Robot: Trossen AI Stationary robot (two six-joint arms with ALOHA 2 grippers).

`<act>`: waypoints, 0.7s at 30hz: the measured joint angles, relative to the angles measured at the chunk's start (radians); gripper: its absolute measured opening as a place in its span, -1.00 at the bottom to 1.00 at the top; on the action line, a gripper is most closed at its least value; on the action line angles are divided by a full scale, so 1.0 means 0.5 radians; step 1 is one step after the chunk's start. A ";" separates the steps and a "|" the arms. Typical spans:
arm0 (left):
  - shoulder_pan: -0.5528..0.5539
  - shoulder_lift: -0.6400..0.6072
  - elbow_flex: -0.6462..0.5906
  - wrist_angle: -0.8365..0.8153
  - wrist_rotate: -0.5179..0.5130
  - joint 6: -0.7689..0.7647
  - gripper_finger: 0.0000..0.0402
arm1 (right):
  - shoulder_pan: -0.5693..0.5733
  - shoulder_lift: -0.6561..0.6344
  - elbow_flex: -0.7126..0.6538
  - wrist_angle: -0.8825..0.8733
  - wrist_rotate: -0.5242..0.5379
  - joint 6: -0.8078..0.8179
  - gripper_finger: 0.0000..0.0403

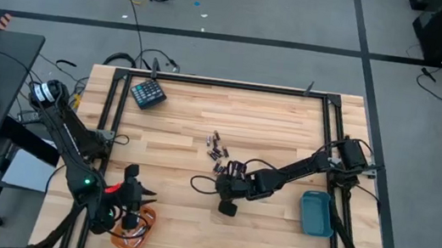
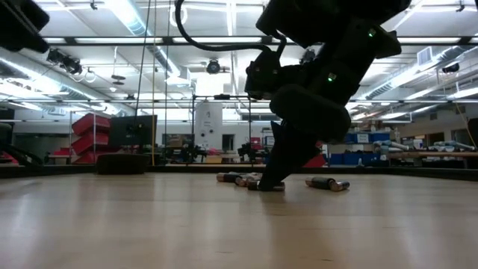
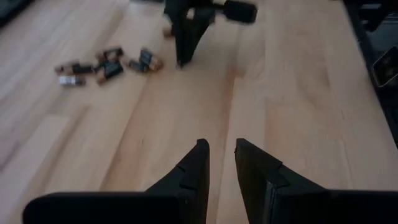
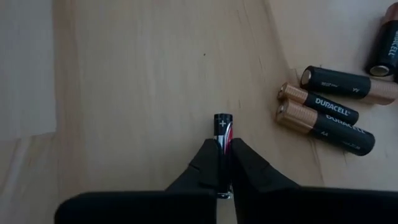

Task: Sort batteries
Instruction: Put the silver battery into the orange bin

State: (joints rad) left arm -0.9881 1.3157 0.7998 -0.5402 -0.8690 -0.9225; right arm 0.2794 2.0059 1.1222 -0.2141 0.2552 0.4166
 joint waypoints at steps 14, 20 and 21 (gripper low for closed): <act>0.183 0.000 0.000 0.359 -0.042 0.639 -0.62 | 0.061 0.023 0.178 0.158 0.090 -0.164 -0.98; 0.241 0.000 -0.039 0.410 -0.041 0.641 -0.62 | 0.081 0.021 0.237 0.217 0.162 -0.237 -0.98; 0.249 0.000 -0.065 0.442 -0.039 0.642 -0.62 | 0.086 0.020 0.253 0.252 0.165 -0.265 -0.98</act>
State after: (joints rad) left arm -0.8635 1.3159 0.7671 -0.3189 -0.8887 -0.6014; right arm 0.3223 2.0159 1.2486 -0.0882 0.3376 0.2840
